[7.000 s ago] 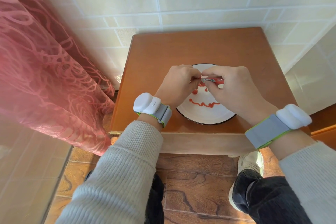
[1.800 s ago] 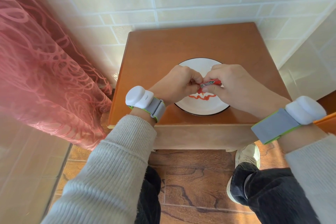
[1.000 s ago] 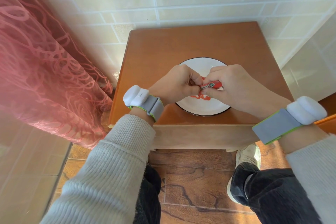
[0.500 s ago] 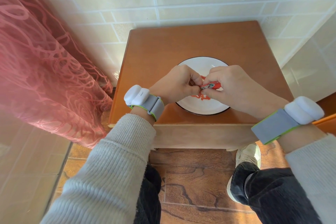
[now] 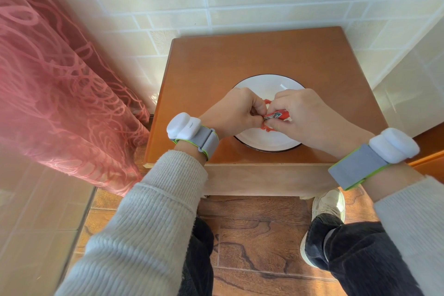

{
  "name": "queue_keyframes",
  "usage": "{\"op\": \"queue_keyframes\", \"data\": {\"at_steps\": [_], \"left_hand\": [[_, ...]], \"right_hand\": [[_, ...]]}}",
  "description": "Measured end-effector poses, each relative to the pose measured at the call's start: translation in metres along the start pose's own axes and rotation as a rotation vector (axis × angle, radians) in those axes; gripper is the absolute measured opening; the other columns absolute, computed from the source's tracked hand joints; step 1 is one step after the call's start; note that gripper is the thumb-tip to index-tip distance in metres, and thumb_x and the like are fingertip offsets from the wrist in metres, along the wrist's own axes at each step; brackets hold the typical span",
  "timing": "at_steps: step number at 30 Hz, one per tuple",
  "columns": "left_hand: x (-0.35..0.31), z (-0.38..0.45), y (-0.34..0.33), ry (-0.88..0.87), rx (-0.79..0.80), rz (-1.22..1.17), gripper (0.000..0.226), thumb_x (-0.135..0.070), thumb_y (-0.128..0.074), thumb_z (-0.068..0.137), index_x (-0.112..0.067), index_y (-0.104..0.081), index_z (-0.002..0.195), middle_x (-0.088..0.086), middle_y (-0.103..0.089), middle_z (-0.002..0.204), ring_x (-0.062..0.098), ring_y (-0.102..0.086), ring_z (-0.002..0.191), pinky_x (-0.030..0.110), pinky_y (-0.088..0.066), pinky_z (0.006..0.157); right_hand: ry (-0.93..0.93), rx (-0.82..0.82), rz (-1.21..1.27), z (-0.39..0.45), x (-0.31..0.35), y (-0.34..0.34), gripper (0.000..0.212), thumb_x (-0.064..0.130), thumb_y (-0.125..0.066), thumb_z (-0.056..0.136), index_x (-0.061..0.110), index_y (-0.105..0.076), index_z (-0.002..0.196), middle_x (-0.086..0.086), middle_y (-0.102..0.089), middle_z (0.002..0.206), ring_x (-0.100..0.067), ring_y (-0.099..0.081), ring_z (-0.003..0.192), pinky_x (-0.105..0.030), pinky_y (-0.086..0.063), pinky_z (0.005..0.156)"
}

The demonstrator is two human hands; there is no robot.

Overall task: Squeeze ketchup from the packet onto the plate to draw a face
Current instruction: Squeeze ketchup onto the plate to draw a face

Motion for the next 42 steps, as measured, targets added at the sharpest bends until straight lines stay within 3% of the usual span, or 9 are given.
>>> {"op": "queue_keyframes", "data": {"at_steps": [4,10,17,23,28,35,42], "left_hand": [[-0.001,0.0,0.0,-0.007,0.007,0.013,0.01,-0.006,-0.067,0.076,-0.01,-0.075,0.079,0.004,-0.068,0.068,0.01,-0.052,0.061,0.006,-0.036,0.055],[-0.004,-0.001,0.004,-0.013,-0.019,-0.046,0.008,-0.007,-0.067,0.075,-0.01,-0.074,0.077,-0.001,-0.067,0.065,-0.003,-0.052,0.054,0.005,-0.036,0.055],[-0.005,-0.001,0.008,-0.034,-0.042,-0.085,0.011,-0.007,-0.065,0.075,-0.013,-0.074,0.076,0.004,-0.071,0.069,0.005,-0.056,0.059,0.023,-0.048,0.065],[-0.004,0.0,0.008,-0.057,-0.042,-0.018,0.011,-0.008,-0.065,0.08,-0.013,-0.074,0.083,0.004,-0.071,0.074,0.008,-0.058,0.064,0.019,-0.046,0.065],[-0.005,0.0,0.009,-0.082,-0.066,-0.006,0.012,-0.007,-0.063,0.082,-0.013,-0.074,0.085,0.003,-0.072,0.078,0.009,-0.06,0.067,0.022,-0.047,0.067],[0.001,0.002,0.012,-0.037,-0.117,-0.083,0.008,-0.009,-0.066,0.083,-0.013,-0.073,0.082,0.001,-0.072,0.074,0.01,-0.063,0.066,0.029,-0.052,0.067],[0.0,0.001,0.005,-0.024,-0.081,-0.024,0.007,-0.005,-0.067,0.081,-0.009,-0.073,0.079,0.001,-0.07,0.071,0.003,-0.058,0.06,0.014,-0.046,0.062]], "right_hand": [[0.001,0.001,-0.003,-0.001,0.001,0.001,0.006,0.015,-0.081,0.083,0.012,-0.08,0.087,-0.004,-0.064,0.075,-0.026,-0.058,0.073,-0.039,-0.047,0.066],[0.015,-0.031,0.013,-0.003,0.002,0.009,0.006,0.012,-0.08,0.083,0.01,-0.078,0.088,0.0,-0.059,0.074,-0.022,-0.055,0.07,-0.034,-0.043,0.065],[0.029,-0.068,0.0,-0.004,0.003,0.014,0.005,0.01,-0.078,0.085,0.007,-0.075,0.088,0.001,-0.056,0.075,-0.018,-0.05,0.072,-0.029,-0.036,0.067],[0.024,-0.04,-0.027,-0.003,-0.002,0.009,0.006,0.011,-0.072,0.091,0.008,-0.076,0.096,0.003,-0.055,0.078,-0.018,-0.05,0.075,-0.028,-0.035,0.07],[0.014,-0.062,-0.039,-0.002,-0.002,0.012,0.005,0.01,-0.075,0.089,0.009,-0.076,0.094,0.006,-0.051,0.077,-0.015,-0.047,0.073,-0.02,-0.027,0.066],[-0.01,-0.089,-0.046,-0.002,-0.001,0.011,0.005,0.01,-0.073,0.089,0.006,-0.074,0.093,-0.004,-0.062,0.082,-0.026,-0.057,0.079,-0.037,-0.046,0.07],[0.004,-0.061,-0.08,-0.002,-0.002,0.003,0.009,0.008,-0.079,0.083,0.002,-0.077,0.089,-0.01,-0.065,0.079,-0.032,-0.059,0.078,-0.038,-0.047,0.07]]}}
Point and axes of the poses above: each hand's wrist, its own z-axis towards the middle knuckle, its own y-axis out of the back of the hand, x = y × z, the point moved 5 cm from there along z, towards the middle knuckle
